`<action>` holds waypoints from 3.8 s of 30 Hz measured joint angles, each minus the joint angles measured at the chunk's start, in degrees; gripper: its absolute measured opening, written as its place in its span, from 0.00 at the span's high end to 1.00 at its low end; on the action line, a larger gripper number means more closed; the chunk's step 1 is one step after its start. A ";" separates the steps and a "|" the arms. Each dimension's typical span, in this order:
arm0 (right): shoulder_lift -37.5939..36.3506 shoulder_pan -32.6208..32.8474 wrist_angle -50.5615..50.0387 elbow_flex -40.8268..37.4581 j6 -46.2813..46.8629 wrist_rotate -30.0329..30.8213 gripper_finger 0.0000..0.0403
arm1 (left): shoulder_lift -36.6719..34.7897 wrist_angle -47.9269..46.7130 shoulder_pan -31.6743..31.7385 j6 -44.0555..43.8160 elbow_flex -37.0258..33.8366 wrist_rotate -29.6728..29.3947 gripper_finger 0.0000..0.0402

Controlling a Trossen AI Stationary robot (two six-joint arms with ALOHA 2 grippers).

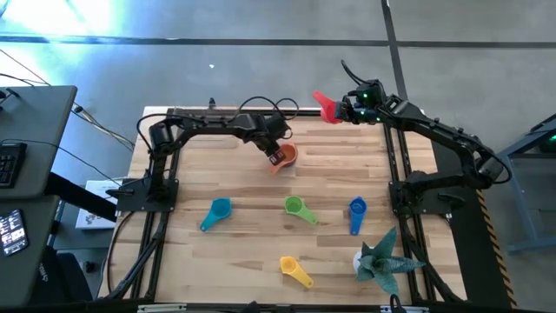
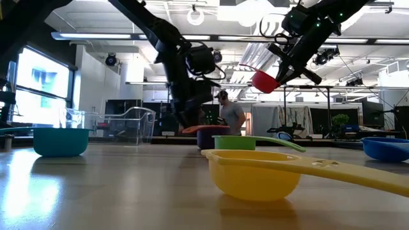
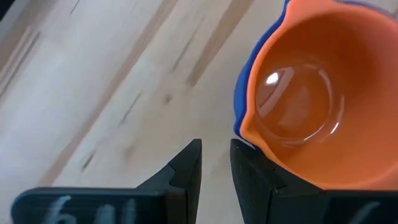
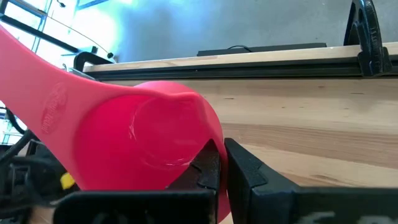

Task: Nest measuring cups in basket
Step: Stack the red measuring cup on top of the orange measuring cup on the table

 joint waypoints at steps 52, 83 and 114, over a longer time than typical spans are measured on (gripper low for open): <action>0.00 14.19 7.72 0.00 -5.78 -2.85 1.00 | -17.02 -2.90 -8.48 5.56 0.09 1.26 0.81; 0.53 21.10 16.81 0.02 -39.50 -3.91 1.00 | -37.20 -12.14 -8.91 -19.95 0.04 0.88 0.81; 30.48 23.89 -15.89 22.55 -56.08 0.67 1.00 | -36.92 -16.68 -17.60 -26.51 -0.02 -3.91 0.81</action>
